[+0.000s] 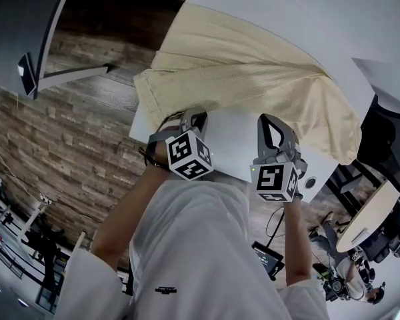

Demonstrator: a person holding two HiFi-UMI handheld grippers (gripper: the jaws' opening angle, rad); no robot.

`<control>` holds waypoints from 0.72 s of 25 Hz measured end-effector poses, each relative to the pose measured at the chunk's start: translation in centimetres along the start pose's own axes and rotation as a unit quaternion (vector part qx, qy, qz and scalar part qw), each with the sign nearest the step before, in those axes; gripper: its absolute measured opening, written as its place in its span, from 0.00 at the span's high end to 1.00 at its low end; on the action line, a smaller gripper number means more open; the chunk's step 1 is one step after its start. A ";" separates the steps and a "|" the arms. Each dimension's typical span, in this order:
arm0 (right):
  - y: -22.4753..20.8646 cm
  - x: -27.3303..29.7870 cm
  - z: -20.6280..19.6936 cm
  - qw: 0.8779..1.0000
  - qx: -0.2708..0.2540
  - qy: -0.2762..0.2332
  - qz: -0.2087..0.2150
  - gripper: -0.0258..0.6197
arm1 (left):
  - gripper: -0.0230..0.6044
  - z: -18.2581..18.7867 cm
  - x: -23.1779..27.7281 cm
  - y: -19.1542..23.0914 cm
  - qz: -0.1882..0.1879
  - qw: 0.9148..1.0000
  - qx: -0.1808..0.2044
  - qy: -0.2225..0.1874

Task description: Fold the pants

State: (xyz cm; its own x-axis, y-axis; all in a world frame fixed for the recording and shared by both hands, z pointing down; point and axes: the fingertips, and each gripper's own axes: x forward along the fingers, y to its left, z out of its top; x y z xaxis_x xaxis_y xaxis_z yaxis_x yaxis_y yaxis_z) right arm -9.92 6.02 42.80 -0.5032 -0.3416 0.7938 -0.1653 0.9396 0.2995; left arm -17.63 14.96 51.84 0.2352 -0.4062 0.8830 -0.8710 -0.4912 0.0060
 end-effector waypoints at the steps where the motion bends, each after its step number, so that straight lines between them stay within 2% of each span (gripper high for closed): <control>1: -0.4 0.1 0.0 1.000 -0.004 0.001 -0.002 0.95 | 0.95 0.1 -0.2 0.1 0.002 1.000 -0.001 -0.002; 6: -2.1 1.2 -0.6 1.000 -0.012 0.009 -0.003 0.93 | 0.95 1.1 -2.3 1.0 0.020 1.000 0.000 -0.014; 8: -2.2 1.9 -1.0 0.999 -0.025 0.020 0.007 0.75 | 0.95 1.6 -3.3 1.5 0.028 0.999 -0.003 -0.020; 9: -2.3 2.3 -1.1 0.999 -0.033 0.023 0.008 0.73 | 0.95 1.9 -3.7 1.8 0.032 0.999 -0.005 -0.022; 18: -4.6 5.6 -1.3 0.995 -0.089 0.040 -0.022 0.73 | 0.95 4.4 -7.6 5.4 0.072 0.997 0.016 -0.026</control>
State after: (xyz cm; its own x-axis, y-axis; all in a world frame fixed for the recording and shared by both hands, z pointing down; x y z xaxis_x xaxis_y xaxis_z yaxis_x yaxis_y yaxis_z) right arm -10.94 -0.24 46.57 -0.4284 -0.3890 0.8156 -0.0296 0.9082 0.4176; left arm -22.19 12.02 43.07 0.1306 -0.5134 0.8482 -0.8836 -0.4484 -0.1353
